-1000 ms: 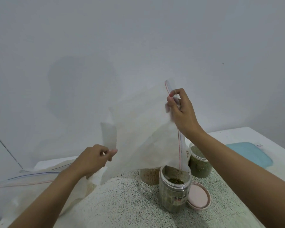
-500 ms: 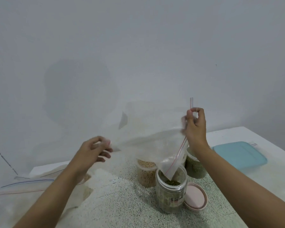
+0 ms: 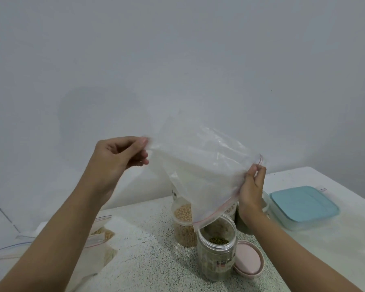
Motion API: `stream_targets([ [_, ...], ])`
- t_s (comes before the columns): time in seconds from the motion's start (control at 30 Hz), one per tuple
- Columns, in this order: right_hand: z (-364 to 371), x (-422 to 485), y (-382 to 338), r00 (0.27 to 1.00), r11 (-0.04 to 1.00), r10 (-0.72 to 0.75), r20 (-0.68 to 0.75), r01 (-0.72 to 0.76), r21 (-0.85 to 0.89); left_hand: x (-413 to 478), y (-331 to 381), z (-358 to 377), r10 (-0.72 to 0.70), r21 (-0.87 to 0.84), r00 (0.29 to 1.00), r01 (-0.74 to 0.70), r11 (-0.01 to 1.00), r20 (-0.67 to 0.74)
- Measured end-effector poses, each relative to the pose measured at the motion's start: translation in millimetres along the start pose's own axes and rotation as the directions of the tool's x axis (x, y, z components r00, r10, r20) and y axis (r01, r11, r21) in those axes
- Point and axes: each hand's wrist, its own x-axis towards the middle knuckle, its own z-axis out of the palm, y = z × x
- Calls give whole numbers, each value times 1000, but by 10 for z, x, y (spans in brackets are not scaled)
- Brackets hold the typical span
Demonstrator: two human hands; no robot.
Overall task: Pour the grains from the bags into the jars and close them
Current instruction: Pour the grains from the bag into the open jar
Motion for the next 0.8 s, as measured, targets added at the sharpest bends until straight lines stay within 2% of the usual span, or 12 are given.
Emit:
stream_targets([
  [0.07, -19, 4, 4, 1000, 1000, -3, 4, 3, 8, 23, 11, -15, 98, 206, 993, -83, 975, -61],
  [0.13, -31, 6, -11, 1000, 1000, -14, 11, 14, 6, 38, 33, -24, 148, 285, 984, -116, 952, -95],
  [0.3, -22, 50, -46, 999, 999, -40, 6, 41, -10, 43, 5, -16, 92, 159, 994, -81, 984, -60],
  [0.4, -39, 108, -41, 999, 1000, 0, 36, 0, -1, 39, -67, -8, 43, 119, 998, -37, 992, -42],
  [0.53, -62, 121, -156, 981, 974, 122, 151, -148, 174, 19, -76, 45, 30, 83, 998, -25, 996, -62],
  [0.63, -67, 159, -165, 966, 944, 135, 221, -193, 268, 40, -23, 93, 32, 46, 997, -29, 999, -69],
  [0.8, -16, 180, -146, 988, 970, 96, 120, -120, 209, 83, 17, 120, 3, 57, 1000, -2, 998, -25],
])
